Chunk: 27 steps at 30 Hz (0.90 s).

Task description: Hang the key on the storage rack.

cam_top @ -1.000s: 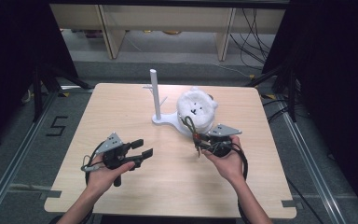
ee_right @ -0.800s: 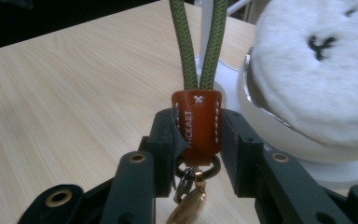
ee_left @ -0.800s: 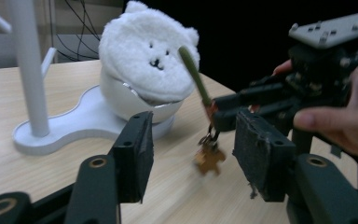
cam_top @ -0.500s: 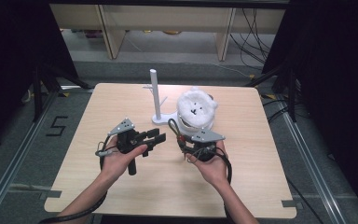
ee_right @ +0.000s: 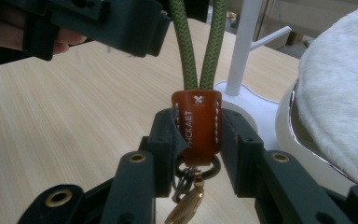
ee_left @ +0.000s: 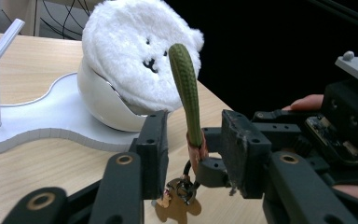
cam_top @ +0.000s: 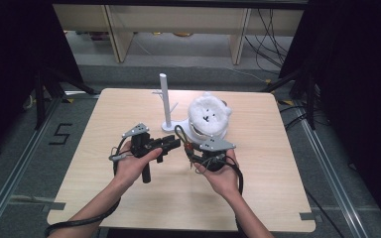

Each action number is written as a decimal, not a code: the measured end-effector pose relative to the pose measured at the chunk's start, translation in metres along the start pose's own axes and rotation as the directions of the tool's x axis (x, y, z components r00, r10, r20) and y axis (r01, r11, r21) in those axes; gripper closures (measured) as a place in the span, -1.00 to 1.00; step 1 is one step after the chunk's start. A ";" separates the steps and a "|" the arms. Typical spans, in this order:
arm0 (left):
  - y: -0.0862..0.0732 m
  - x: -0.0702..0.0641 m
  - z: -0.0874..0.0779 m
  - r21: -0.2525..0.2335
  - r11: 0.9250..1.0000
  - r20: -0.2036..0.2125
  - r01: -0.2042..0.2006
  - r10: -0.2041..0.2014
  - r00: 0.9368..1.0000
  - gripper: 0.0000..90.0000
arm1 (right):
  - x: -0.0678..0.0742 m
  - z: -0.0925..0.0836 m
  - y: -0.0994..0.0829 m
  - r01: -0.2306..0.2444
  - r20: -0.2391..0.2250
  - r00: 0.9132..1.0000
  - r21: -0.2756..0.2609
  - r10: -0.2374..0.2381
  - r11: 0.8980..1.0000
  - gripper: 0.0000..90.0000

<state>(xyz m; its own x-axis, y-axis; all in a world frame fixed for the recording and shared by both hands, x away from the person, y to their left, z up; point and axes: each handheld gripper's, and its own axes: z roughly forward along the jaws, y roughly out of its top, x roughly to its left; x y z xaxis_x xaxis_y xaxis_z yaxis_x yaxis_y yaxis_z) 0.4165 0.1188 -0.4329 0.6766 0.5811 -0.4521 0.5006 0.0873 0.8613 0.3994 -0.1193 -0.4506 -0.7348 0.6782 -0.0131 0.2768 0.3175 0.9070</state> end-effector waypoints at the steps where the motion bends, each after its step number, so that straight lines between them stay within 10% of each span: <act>1: 0.001 0.000 0.001 0.000 1.000 -0.002 -0.001 0.001 1.000 0.40 | -0.001 0.000 0.000 0.013 0.000 1.000 -0.004 -0.013 1.000 0.51; 27: 0.006 -0.007 0.012 -0.004 0.999 -0.007 -0.046 0.046 0.999 0.86 | 0.002 0.001 0.001 0.007 0.010 1.000 -0.065 -0.007 0.998 0.51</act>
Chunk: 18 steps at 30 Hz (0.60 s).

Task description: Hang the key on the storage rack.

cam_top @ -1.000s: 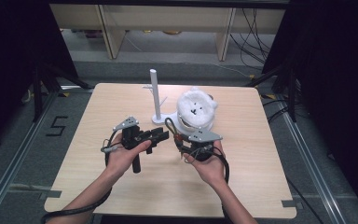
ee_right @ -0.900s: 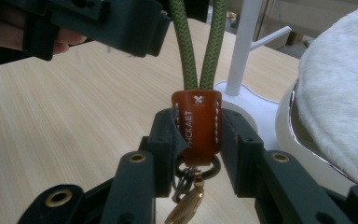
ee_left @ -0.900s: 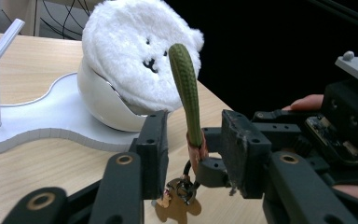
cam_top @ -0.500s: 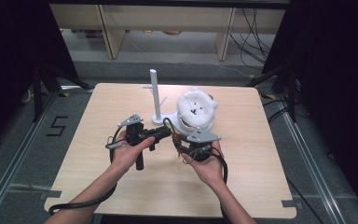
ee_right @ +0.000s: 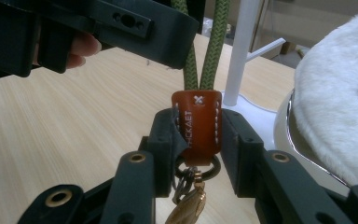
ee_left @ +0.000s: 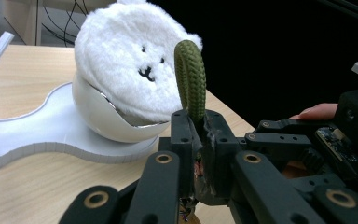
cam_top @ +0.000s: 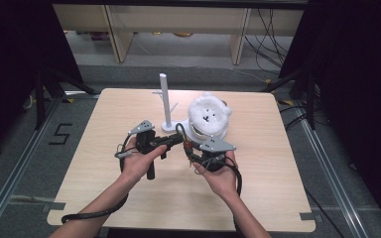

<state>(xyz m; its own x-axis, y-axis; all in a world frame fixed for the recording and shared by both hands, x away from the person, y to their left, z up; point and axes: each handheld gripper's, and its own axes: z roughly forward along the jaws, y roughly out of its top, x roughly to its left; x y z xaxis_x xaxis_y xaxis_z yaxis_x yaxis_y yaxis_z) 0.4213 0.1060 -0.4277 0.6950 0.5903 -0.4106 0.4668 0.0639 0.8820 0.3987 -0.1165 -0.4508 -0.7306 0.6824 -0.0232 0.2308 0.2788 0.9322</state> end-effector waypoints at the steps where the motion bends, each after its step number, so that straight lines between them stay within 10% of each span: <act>1: 0.000 0.000 0.000 0.000 1.000 0.000 0.000 0.000 1.000 0.86 | 0.000 0.000 0.000 0.000 0.000 1.000 0.000 0.000 1.000 0.51; 18: 0.015 0.008 -0.011 -0.010 0.987 -0.136 -0.159 0.156 0.978 0.87 | -0.011 -0.020 -0.012 -0.084 0.038 0.996 0.005 0.083 0.996 0.16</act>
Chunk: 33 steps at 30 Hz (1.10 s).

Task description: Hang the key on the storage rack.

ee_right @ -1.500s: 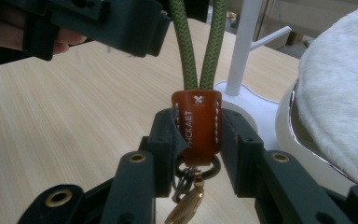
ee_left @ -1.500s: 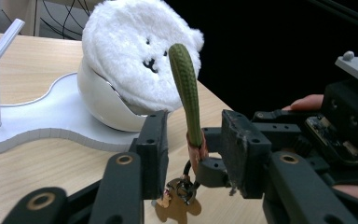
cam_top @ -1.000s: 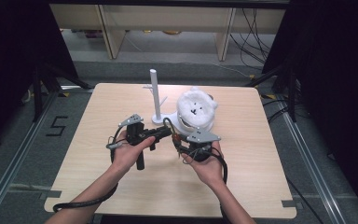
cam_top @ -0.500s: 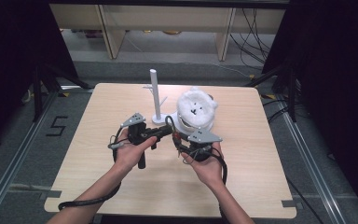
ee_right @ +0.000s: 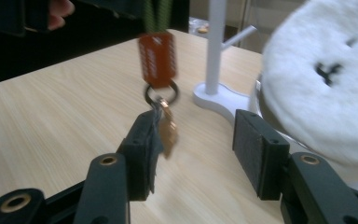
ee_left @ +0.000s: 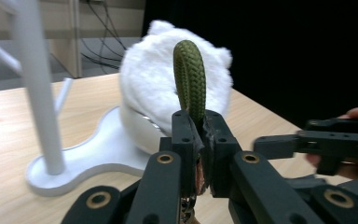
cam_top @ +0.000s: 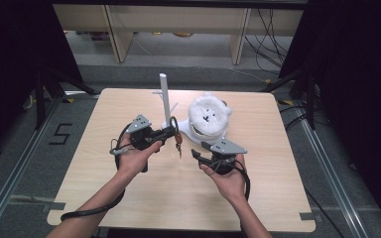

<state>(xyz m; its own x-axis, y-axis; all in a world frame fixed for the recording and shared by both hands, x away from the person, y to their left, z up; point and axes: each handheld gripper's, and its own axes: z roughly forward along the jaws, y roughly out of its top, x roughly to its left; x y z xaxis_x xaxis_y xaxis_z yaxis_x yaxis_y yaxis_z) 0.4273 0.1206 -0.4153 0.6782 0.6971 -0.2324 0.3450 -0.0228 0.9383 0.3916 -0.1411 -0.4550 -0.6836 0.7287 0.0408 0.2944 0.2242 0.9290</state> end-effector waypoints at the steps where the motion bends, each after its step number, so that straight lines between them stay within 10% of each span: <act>1: 0.000 0.002 -0.001 -0.001 1.000 -0.012 -0.001 0.001 1.000 0.87 | -0.003 -0.003 -0.002 -0.014 0.013 1.000 0.001 0.014 1.000 0.16; 15: 0.007 0.036 -0.012 -0.010 1.000 -0.164 0.006 -0.007 0.986 0.87 | -0.037 -0.035 -0.031 -0.124 0.146 0.981 -0.020 0.125 0.992 0.16; 33: 0.028 0.065 -0.006 -0.027 1.000 -0.294 0.009 -0.016 0.956 0.87 | -0.048 -0.038 -0.042 -0.164 0.146 0.975 -0.029 0.167 0.986 0.16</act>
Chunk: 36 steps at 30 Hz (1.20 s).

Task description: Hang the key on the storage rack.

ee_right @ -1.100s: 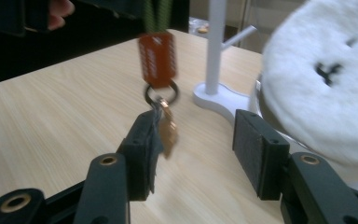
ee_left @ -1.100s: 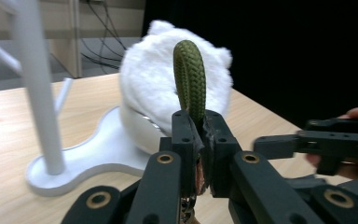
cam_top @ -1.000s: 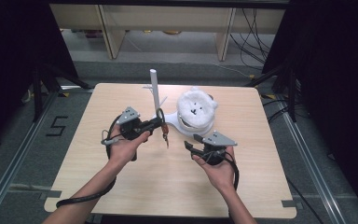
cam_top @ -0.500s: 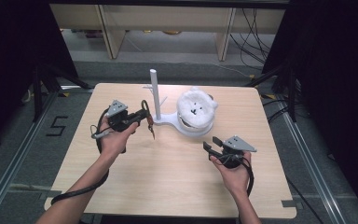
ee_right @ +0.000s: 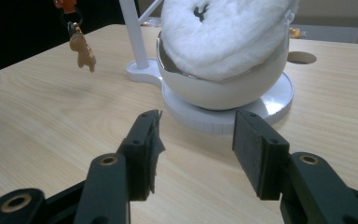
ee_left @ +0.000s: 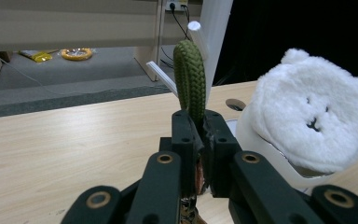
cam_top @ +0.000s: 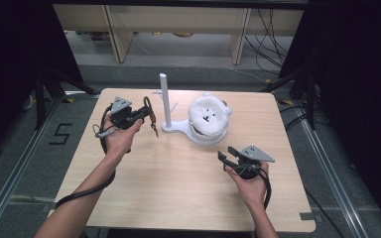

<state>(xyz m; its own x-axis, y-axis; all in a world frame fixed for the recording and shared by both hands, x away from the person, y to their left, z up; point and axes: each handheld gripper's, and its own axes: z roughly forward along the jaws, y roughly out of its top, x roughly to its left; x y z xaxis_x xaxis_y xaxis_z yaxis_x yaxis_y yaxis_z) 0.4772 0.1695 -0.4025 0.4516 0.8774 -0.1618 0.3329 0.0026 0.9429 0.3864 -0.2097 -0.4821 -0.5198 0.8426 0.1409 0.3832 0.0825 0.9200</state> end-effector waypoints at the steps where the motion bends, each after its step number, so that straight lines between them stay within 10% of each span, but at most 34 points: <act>1: 0.001 0.000 0.001 0.003 1.000 -0.003 -0.004 0.004 1.000 0.87 | -0.001 0.000 0.000 0.007 0.004 1.000 -0.004 -0.007 1.000 0.16; 28: 0.018 -0.007 0.015 0.000 0.998 -0.048 -0.059 0.059 0.997 0.87 | -0.005 0.001 -0.002 -0.006 0.005 1.000 -0.002 0.006 1.000 0.14; 30: 0.018 -0.008 0.016 0.001 0.998 -0.053 -0.069 0.069 0.996 0.87 | 0.000 0.000 -0.003 -0.062 0.005 0.998 0.012 0.062 0.998 0.14; 36: 0.021 -0.012 0.018 0.007 0.996 -0.064 -0.094 0.094 0.993 0.86 | -0.005 0.002 -0.003 -0.014 0.001 1.000 0.006 0.014 1.000 0.14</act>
<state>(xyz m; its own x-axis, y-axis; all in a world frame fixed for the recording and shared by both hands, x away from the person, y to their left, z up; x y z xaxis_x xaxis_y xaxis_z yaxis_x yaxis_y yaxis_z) 0.4937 0.1508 -0.3860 0.4269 0.9027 -0.0532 0.2952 -0.0835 0.9518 0.3887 -0.2131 -0.4865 -0.5138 0.8441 0.1531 0.3944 0.0740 0.9160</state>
